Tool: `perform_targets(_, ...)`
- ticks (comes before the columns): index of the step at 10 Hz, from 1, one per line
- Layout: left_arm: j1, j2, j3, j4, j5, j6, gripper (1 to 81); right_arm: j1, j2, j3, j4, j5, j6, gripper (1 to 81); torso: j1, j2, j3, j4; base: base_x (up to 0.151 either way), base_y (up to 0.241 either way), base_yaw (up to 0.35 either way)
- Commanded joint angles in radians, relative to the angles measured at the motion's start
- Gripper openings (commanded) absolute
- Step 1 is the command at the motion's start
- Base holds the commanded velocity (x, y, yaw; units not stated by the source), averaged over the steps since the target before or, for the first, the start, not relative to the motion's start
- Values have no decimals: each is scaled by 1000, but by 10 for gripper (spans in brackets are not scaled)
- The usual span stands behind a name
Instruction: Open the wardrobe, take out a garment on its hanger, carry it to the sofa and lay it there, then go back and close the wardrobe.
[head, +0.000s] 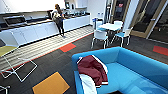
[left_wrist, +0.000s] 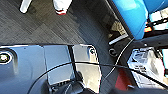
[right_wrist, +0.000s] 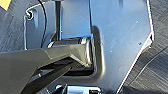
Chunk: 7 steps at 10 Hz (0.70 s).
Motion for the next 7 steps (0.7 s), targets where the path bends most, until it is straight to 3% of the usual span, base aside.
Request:
perform_targets(1,-49,-22,25,18,38,3,811,13,11,9,-2,-74,-5,811,1,0,0,0,0,0,0)
perform_targets(4,-48,-19,18,17,37,3,811,13,11,9,-3,-76,-6,811,1,0,0,0,0,0,43)
perform_targets(7,-45,-13,11,20,38,3,811,13,11,9,-2,-74,-7,811,1,0,0,0,0,0,333)
